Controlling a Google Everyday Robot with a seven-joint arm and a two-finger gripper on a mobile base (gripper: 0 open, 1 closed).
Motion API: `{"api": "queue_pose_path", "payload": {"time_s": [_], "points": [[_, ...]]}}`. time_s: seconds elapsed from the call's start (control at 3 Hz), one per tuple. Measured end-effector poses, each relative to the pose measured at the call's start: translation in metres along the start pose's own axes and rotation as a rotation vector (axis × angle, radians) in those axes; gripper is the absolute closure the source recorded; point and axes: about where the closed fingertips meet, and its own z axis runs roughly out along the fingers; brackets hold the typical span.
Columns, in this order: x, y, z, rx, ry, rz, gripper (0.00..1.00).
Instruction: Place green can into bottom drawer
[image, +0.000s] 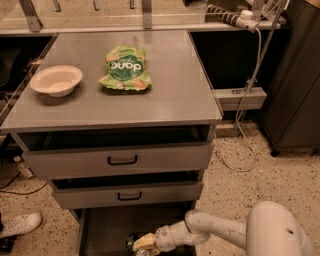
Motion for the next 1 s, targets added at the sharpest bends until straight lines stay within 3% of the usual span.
{"api": "queue_pose_path", "payload": {"time_s": [1.0], "points": [[-0.035, -0.029, 0.011, -0.016, -0.109, -0.039, 1.0]]}}
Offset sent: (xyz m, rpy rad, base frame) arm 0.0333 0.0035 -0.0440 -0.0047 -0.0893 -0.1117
